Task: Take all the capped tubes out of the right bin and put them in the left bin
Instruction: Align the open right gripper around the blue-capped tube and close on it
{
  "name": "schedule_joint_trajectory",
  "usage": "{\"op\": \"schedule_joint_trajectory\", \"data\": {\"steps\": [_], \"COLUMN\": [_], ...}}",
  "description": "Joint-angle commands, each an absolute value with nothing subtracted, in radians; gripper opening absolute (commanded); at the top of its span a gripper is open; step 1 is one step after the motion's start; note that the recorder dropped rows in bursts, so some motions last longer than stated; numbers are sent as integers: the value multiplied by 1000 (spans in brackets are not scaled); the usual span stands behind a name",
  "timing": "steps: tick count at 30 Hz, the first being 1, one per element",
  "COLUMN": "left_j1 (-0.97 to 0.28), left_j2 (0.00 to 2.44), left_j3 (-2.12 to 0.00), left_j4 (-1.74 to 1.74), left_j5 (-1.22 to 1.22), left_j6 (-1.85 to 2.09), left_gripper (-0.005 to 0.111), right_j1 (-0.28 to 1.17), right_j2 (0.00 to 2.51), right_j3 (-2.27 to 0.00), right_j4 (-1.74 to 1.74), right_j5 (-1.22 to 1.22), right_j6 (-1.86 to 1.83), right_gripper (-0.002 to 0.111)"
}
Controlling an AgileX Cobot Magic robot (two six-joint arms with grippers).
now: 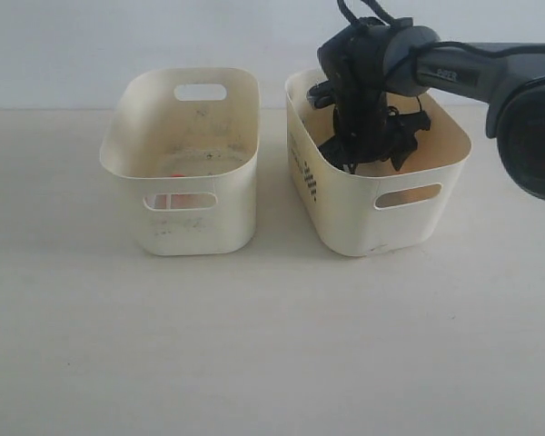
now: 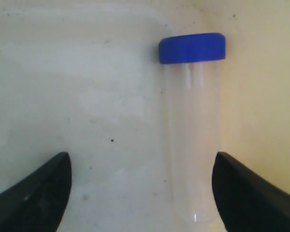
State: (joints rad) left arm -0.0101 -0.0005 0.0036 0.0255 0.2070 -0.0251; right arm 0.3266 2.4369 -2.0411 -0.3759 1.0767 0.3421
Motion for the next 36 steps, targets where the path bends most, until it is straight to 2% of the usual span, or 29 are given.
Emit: {"op": "schedule_joint_trajectory", "data": {"steps": [1,21,36], "left_j1": [-10,-10,-10], "left_j2": [0,0,0], "left_j3": [0,0,0], "left_j4": [19,19,19], "left_j5": [202,202,202], "left_j6": [-35,-35,-35], "left_gripper": [4,4,4], "right_j1": [321,321,321], "right_j2": [2455,2403,2398], "right_j3": [-2043,-2049,-2047], "right_j4": [-383,-234,-426], "right_j5": [1070,1015,973], "right_j6": [339,297,315], "right_gripper": [75,75,75]}}
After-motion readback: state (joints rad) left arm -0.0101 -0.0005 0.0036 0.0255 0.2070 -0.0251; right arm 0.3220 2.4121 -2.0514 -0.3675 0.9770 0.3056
